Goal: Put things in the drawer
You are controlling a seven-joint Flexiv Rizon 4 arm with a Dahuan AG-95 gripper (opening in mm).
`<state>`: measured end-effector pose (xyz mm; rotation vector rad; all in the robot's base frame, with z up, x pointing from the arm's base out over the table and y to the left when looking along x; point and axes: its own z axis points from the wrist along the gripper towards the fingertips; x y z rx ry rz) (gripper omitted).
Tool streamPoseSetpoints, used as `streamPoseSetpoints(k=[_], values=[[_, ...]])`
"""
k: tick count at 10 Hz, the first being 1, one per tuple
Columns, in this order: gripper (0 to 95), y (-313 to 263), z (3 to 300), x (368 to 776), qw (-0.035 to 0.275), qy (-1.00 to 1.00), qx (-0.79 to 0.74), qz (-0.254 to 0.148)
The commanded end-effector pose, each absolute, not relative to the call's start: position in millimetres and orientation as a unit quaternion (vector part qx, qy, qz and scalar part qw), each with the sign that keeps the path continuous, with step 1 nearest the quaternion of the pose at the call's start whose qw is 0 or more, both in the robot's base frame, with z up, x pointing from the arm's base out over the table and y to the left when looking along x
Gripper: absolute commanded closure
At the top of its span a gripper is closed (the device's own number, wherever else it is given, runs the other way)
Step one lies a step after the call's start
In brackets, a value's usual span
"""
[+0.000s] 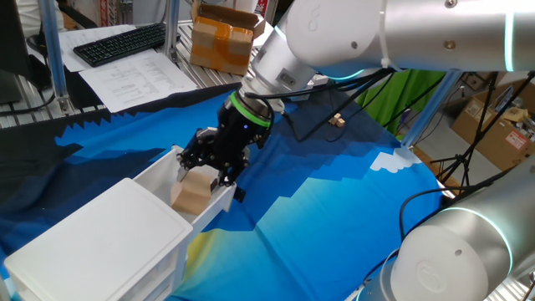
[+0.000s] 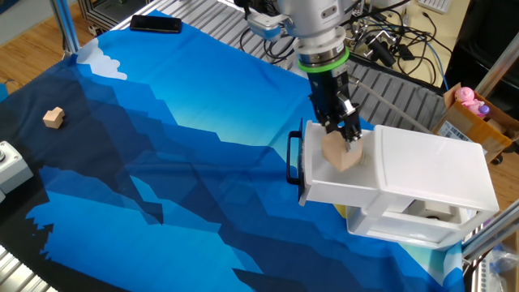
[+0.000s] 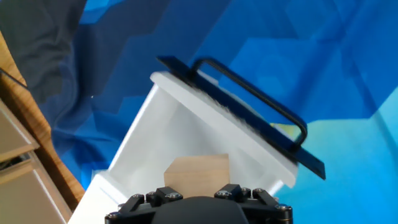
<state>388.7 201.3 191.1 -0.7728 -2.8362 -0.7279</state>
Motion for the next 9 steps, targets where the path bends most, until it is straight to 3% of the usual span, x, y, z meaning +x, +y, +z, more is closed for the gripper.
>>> streamPoseSetpoints(k=[1, 4, 5, 6, 7, 8, 9], values=[[19.0, 201, 190, 390, 0.058, -0.935, -0.256, -0.239], [19.0, 201, 193, 394, 0.06, -0.931, -0.27, -0.237], [38.0, 199, 198, 399, 0.058, -0.932, -0.271, -0.233], [76.0, 196, 209, 406, 0.058, -0.934, -0.268, -0.228], [76.0, 193, 218, 412, 0.059, -0.935, -0.263, -0.23], [95.0, 191, 223, 419, 0.06, -0.935, -0.26, -0.232], [95.0, 188, 228, 431, 0.059, -0.939, -0.253, -0.224]])
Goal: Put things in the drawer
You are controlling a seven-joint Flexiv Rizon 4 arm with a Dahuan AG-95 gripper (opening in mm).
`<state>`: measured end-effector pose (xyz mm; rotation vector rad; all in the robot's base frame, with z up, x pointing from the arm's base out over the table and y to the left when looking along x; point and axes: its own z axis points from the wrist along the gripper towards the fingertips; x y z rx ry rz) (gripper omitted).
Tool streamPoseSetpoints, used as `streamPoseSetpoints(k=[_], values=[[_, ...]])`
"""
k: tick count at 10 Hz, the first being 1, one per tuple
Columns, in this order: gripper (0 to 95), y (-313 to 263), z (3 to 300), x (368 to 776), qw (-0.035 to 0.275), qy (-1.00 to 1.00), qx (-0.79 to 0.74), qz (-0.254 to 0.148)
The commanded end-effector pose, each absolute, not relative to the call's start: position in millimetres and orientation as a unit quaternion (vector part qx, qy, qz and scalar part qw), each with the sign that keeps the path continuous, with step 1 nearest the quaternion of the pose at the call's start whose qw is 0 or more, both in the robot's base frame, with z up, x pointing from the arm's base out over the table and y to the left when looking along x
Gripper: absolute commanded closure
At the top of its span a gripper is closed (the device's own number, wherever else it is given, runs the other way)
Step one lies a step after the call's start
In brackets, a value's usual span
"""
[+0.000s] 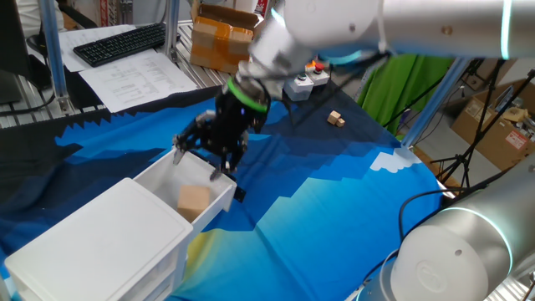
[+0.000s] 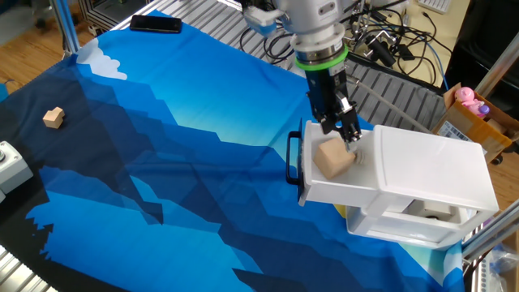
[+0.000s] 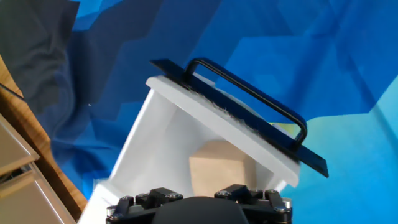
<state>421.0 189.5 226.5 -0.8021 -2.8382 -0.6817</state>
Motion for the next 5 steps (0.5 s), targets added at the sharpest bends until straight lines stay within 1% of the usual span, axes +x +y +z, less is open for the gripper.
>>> streamPoseSetpoints(k=[1, 2, 4, 5], values=[[95.0, 187, 230, 436, 0.061, -0.942, -0.249, -0.217], [95.0, 181, 233, 452, 0.07, -0.949, -0.243, -0.189], [95.0, 171, 229, 467, 0.077, -0.953, -0.236, -0.175], [95.0, 160, 221, 477, 0.079, -0.957, -0.233, -0.152]])
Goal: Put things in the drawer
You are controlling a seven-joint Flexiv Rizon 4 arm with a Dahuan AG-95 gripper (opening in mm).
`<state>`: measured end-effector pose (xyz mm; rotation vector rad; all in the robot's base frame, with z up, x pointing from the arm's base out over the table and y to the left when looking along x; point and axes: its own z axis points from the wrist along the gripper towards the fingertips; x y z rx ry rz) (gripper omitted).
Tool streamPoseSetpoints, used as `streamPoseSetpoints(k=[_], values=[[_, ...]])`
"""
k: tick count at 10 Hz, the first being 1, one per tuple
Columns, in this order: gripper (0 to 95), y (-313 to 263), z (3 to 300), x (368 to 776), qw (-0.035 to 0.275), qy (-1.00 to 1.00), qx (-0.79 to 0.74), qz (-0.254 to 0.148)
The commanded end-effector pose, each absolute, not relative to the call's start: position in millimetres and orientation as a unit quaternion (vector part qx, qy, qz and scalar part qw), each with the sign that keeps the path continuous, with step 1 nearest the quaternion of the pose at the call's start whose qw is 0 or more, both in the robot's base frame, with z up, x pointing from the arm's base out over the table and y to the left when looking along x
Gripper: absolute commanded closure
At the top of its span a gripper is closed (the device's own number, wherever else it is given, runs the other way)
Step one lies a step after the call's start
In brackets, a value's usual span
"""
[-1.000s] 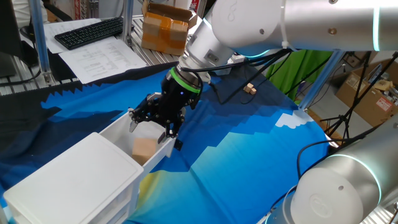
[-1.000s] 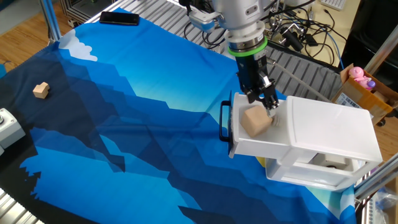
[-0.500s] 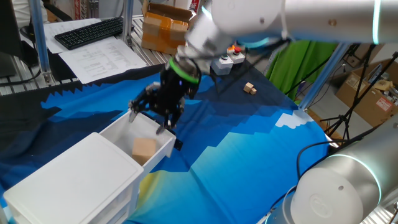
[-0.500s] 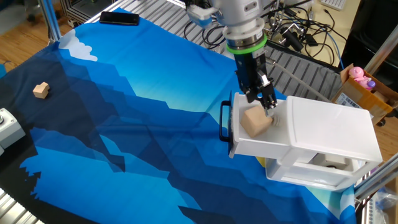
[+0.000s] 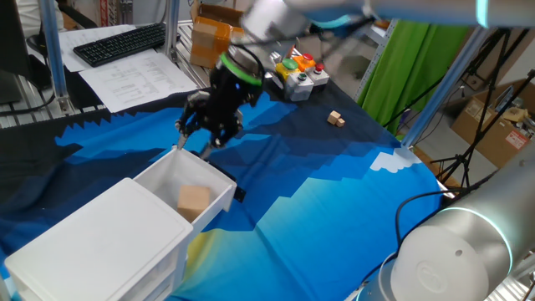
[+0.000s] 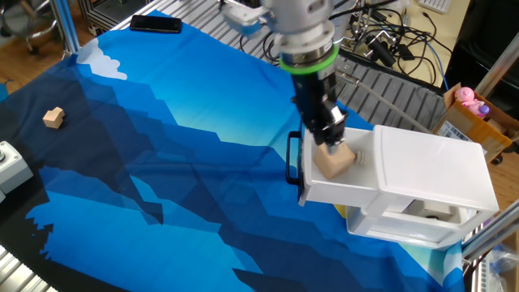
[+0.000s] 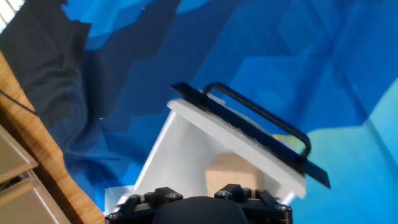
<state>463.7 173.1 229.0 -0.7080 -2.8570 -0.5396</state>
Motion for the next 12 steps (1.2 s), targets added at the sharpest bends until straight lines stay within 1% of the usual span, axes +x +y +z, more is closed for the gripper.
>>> streamPoseSetpoints(k=[1, 3, 6, 10, 11, 12], values=[[95.0, 152, 216, 484, 0.082, -0.956, -0.236, -0.151], [95.0, 134, 205, 496, 0.083, -0.958, -0.247, -0.12], [95.0, 121, 195, 503, 0.085, -0.958, -0.257, -0.092], [95.0, 81, 157, 510, 0.083, -0.956, -0.27, -0.082], [95.0, 78, 152, 507, 0.085, -0.955, -0.273, -0.082], [95.0, 84, 143, 496, 0.091, -0.951, -0.284, -0.085]])
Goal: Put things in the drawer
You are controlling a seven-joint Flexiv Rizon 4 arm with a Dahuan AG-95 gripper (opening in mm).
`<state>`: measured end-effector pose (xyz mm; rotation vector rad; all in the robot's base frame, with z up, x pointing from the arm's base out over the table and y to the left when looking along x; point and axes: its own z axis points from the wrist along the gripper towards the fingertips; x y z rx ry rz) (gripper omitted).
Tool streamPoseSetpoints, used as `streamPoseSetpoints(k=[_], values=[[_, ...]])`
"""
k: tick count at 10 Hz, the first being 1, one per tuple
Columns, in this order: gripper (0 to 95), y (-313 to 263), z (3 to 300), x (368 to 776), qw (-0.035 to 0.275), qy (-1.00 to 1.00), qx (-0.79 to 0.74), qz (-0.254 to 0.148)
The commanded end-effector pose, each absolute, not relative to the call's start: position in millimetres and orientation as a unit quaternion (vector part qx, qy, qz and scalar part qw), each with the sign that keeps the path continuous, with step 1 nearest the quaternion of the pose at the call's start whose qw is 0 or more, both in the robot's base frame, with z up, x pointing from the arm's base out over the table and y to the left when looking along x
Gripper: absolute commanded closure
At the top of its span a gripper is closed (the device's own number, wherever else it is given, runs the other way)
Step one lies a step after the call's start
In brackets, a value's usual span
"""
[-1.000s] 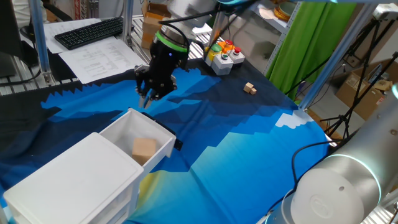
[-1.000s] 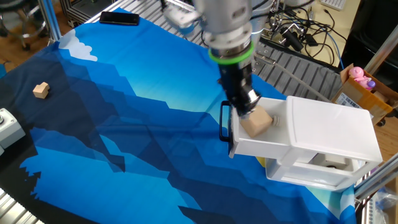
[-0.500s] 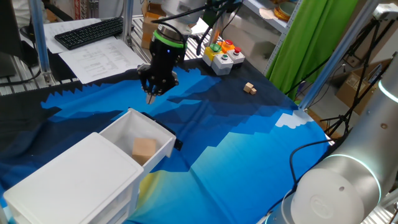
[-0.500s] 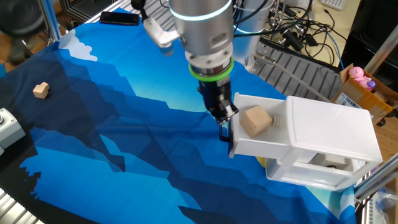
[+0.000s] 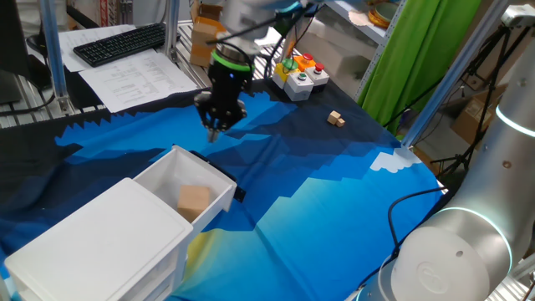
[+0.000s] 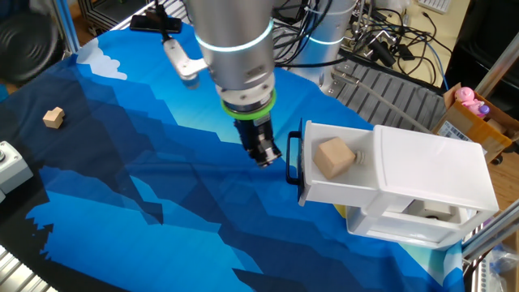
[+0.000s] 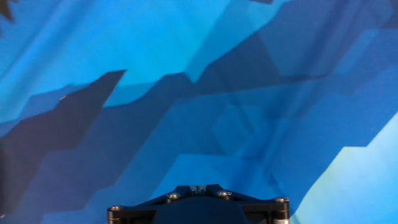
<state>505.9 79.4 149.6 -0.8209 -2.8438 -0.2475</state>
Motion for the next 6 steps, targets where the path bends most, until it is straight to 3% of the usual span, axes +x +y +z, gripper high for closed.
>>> streamPoseSetpoints(k=[1, 6], values=[[95.0, 90, 137, 487, 0.092, -0.949, -0.288, -0.083], [95.0, 103, 107, 442, 0.088, -0.946, -0.302, -0.077]])
